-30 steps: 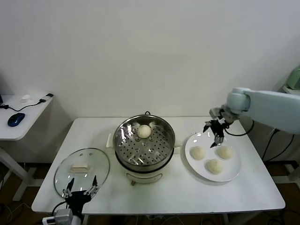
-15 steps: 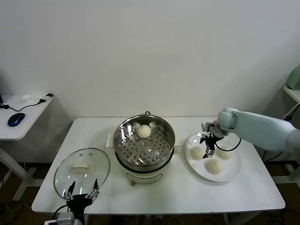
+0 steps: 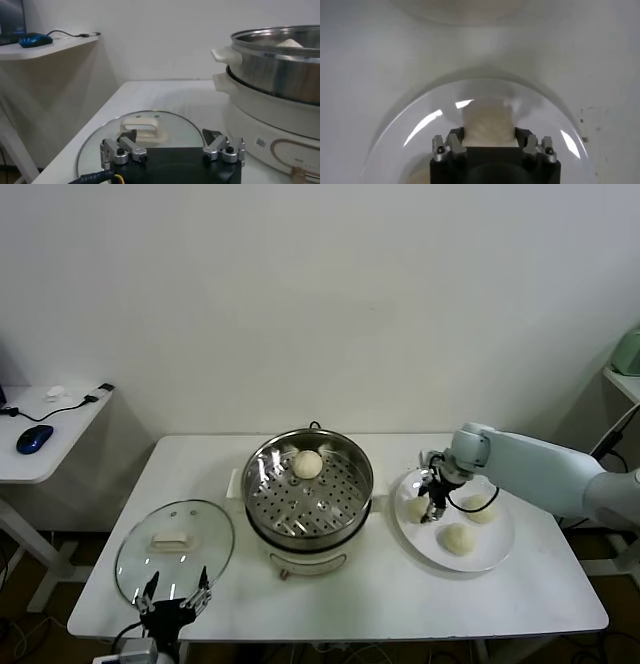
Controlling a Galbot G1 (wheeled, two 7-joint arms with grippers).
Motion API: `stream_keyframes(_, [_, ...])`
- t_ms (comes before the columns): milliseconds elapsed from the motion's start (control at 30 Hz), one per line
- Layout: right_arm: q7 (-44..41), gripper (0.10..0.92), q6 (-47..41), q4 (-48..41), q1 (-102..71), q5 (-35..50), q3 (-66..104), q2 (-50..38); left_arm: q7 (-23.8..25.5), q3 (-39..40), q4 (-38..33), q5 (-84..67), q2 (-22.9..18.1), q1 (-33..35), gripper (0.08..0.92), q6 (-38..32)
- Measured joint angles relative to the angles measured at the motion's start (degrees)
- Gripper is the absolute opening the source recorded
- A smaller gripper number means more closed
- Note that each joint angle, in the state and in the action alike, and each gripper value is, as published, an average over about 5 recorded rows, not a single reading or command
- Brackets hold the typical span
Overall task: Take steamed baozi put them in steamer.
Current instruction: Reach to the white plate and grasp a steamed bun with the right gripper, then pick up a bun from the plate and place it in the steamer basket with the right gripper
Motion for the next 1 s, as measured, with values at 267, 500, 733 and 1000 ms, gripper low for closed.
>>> stream_keyframes(267, [-1.9, 0.638, -0.8, 4.7, 11.0, 5.6, -5.8, 0.5, 0.0, 0.0, -1.0, -0.1, 0.2, 0.1, 0.823, 0.7])
stream_keyframes(500, [-2.5, 0.640, -3.3, 12.3, 27.2, 17.0, -11.7, 3.9, 0.1, 0.4, -2.0, -0.4, 0.6, 0.0, 0.823, 1.3])
stream_keyframes(733, [1.2, 0.641, -8.6, 19.6, 35.2, 28.4, -11.4, 11.2, 0.2, 0.8, -2.8, -0.8, 0.7, -0.4, 0.823, 1.5])
stream_keyframes(1000, [7.5, 0.636, -13.7, 21.1, 32.3, 32.6, -10.8, 19.8, 0.3, -0.1, -3.5, -1.5, 1.1, -0.4, 0.823, 1.8])
